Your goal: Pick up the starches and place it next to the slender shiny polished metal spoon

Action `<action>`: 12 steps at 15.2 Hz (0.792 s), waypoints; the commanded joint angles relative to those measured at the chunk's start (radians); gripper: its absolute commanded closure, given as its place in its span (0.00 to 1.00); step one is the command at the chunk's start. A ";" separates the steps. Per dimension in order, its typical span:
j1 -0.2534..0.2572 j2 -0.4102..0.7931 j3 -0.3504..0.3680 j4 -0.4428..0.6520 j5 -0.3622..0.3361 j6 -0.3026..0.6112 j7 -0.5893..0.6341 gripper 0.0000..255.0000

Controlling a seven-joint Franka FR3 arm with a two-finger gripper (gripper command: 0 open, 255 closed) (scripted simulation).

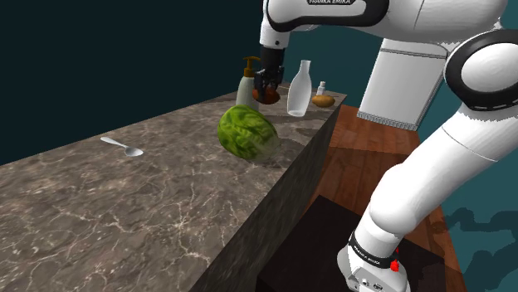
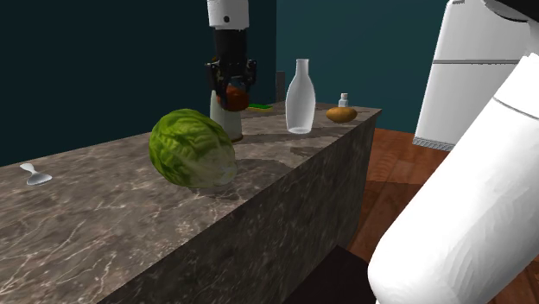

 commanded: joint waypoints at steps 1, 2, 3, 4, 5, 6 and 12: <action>0.018 0.010 0.034 0.007 0.006 0.000 0.053 1.00; 0.027 0.019 0.050 0.014 0.008 0.001 0.077 1.00; 0.036 0.029 0.066 0.022 0.010 0.002 0.101 1.00; 0.045 0.040 0.081 0.030 0.012 0.003 0.126 1.00; 0.053 0.052 0.097 0.040 0.013 0.004 0.150 1.00; 0.062 0.065 0.113 0.051 0.014 0.005 0.174 1.00; 0.116 0.165 0.204 0.144 0.004 0.003 0.322 1.00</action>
